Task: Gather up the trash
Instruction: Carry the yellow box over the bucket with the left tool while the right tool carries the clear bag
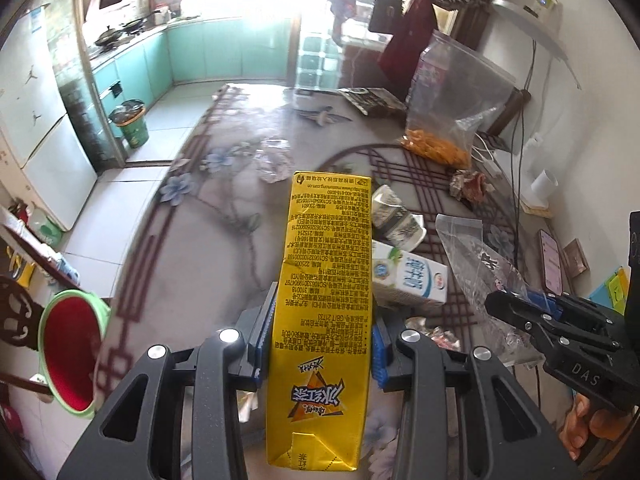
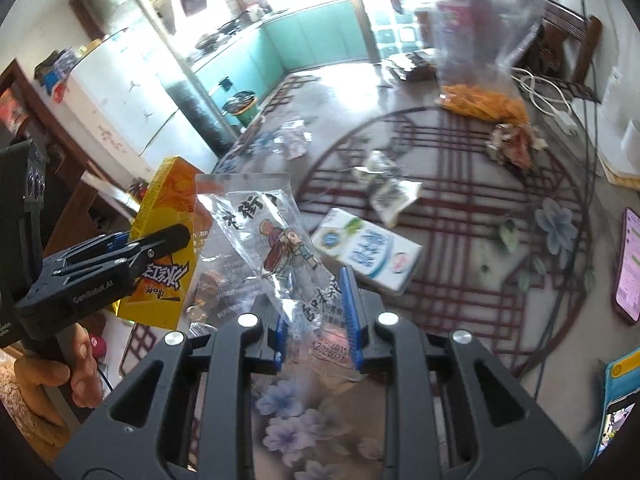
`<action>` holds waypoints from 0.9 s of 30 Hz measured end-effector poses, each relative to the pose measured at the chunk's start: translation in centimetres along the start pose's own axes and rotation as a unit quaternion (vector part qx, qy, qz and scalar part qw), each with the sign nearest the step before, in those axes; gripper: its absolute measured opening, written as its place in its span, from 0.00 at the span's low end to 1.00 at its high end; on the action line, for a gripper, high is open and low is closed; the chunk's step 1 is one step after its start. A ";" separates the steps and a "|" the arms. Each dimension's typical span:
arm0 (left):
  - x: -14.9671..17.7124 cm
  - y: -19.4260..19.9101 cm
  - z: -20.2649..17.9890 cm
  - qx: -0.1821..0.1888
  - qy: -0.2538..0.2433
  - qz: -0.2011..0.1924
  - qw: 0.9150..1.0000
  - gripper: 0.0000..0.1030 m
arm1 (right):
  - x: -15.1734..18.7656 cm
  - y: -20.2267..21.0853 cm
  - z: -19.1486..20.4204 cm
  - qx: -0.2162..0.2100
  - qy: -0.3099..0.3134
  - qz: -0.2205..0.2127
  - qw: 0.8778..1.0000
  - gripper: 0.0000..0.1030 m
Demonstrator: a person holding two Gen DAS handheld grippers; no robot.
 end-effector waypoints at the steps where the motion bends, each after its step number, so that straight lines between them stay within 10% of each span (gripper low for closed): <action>1: 0.1 0.4 0.6 -0.003 0.003 -0.002 1.000 0.35 | 0.0 -0.1 0.9 -0.004 0.006 0.000 1.000 0.23; 27: 3.3 4.6 17.0 -0.032 0.060 -0.013 0.998 0.35 | 2.6 -5.0 17.5 -0.014 0.081 0.025 0.996 0.23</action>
Point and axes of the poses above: each gripper's, at about its wrist camera, not at the fingertips, and y roughly against the way its jaws point, z to its left, x to its underside, the point moved 2 cm from there along -y, roughly the way its jaws point, and after that the axes turned 11 degrees about -z, right-handed, at the moved point
